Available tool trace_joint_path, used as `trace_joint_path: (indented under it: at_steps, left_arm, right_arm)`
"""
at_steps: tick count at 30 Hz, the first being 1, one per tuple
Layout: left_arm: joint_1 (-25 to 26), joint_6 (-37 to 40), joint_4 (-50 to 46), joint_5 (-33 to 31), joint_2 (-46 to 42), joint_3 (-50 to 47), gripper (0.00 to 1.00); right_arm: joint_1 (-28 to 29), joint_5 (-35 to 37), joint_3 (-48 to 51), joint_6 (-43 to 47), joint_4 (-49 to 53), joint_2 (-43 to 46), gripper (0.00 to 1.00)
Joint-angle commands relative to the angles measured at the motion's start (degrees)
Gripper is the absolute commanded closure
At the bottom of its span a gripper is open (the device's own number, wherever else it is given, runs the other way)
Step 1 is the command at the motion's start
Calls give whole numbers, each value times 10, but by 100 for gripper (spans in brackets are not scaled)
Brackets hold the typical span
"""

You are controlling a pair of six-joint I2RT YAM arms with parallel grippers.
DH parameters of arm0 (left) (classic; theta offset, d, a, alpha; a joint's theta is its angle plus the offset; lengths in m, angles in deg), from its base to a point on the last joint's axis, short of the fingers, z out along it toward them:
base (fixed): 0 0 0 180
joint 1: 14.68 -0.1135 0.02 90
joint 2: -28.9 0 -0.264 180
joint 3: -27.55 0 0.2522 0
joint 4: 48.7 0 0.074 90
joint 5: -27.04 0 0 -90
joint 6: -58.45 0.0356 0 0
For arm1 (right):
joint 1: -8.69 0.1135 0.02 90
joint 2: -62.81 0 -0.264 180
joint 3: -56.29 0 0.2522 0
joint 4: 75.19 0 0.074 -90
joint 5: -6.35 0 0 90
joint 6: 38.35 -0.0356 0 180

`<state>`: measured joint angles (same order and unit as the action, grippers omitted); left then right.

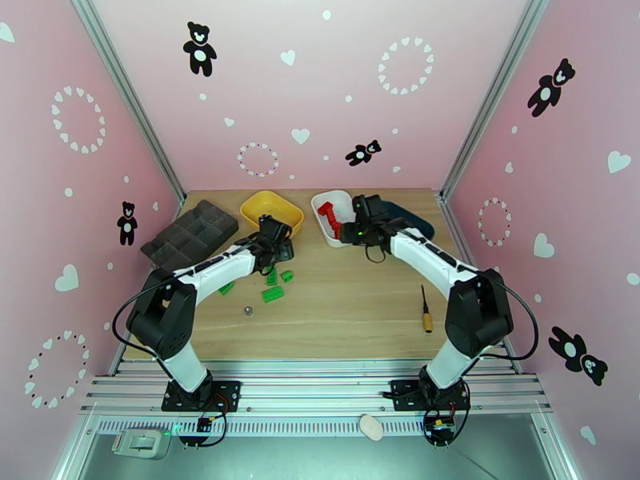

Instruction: Sort the legos into containers by color

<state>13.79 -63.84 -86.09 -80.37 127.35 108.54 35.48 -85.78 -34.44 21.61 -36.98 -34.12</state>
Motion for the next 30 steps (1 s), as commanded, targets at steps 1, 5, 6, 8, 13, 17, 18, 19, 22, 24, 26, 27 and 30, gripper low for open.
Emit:
trace_joint_path:
  at_steps: [1,5,6,8,13,17,18,19,22,24,26,27,30]
  left_arm:
    - [-18,28,-18,-13,10,8,25]
    - [-22,51,-25,-14,39,27,25]
    - [-22,56,-27,-14,48,32,25]
    - [-22,63,-28,-17,64,41,24]
    - [-25,75,-36,-34,98,67,23]
    - [-33,90,-46,-41,119,91,21]
    - [-35,95,-49,-42,123,97,21]
    - [-36,101,-52,-44,129,103,20]
    - [-36,115,-64,-49,148,127,20]
    - [-39,124,-67,-44,161,142,20]
    - [-44,131,-69,-36,174,153,20]
    - [-45,133,-69,-33,179,157,20]
    - [-48,142,-69,-25,198,170,20]
  right_arm:
    - [17,2,7,-13,-11,6,49]
    - [26,0,10,-17,-14,11,50]
    - [27,0,12,-19,-14,13,50]
    - [27,-4,17,-21,-17,19,50]
    - [39,-9,25,-23,-19,26,51]
    - [45,-14,36,-28,-24,30,51]
    - [44,-14,40,-30,-26,33,51]
    - [44,-14,42,-31,-27,34,51]
    - [44,-14,43,-33,-27,38,51]
    - [45,-13,41,-33,-26,40,51]
    - [45,-11,39,-32,-23,43,51]
    - [44,-10,37,-31,-21,43,51]
    - [44,-9,36,-31,-19,44,51]
